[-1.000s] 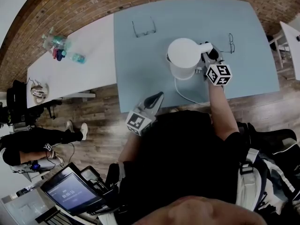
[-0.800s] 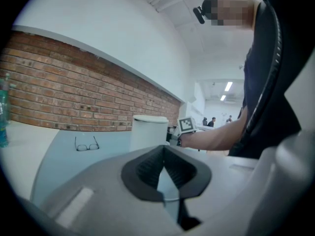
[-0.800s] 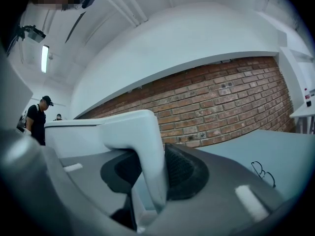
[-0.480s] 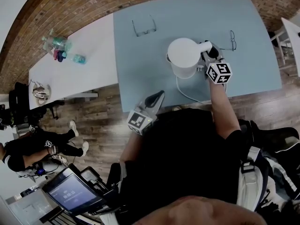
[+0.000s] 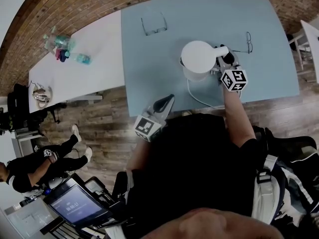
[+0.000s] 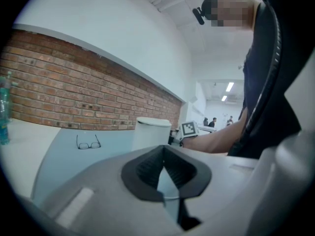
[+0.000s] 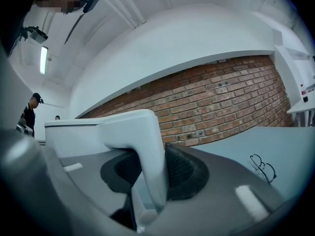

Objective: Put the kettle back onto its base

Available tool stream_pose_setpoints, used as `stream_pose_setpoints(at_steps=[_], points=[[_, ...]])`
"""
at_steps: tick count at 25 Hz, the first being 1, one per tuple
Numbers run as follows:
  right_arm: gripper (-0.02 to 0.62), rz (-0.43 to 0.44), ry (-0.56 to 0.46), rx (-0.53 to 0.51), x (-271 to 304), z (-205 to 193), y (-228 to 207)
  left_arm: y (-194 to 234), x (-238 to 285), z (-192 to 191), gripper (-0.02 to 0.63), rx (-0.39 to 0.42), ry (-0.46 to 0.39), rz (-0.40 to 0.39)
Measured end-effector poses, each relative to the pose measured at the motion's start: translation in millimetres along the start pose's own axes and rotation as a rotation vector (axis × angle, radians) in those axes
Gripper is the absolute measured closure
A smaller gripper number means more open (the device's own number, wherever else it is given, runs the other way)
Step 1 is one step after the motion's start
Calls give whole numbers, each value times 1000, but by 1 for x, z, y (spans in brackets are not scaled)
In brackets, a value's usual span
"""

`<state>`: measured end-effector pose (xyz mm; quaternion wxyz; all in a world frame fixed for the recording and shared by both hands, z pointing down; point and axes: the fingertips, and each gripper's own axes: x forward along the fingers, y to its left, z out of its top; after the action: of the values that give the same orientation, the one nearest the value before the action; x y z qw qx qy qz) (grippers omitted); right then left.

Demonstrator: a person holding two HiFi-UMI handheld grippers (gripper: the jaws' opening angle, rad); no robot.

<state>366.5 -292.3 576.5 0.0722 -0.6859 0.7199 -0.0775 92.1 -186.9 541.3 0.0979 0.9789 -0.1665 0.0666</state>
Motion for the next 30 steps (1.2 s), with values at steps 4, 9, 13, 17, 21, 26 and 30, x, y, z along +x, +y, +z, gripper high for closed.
stream_pose_setpoints(at_steps=[4,9,13,17,21,26,30], points=[[471,-9,-9,-23,-2,0,1,-1,1,2,606,-7,-8,0],[471,-25,-7,-30,-4,-1,1,-3,2,1,605,-5,-11,-8],[472,-30,-3,-32,-5,-2,0,-2,3,2,606,-3,-16,-9],[472,-36,4,-32,-5,-2,0,-2,2,3,605,-4,-17,-9],[479,-35,22,-44,-4,-5,0,-1,0,2,605,-1,-17,-7],[483,-37,39,-49,-1,-7,1,-3,1,2,605,0,-18,-16],[483,-33,45,-49,1,-7,1,-4,2,2,606,4,-16,-19]])
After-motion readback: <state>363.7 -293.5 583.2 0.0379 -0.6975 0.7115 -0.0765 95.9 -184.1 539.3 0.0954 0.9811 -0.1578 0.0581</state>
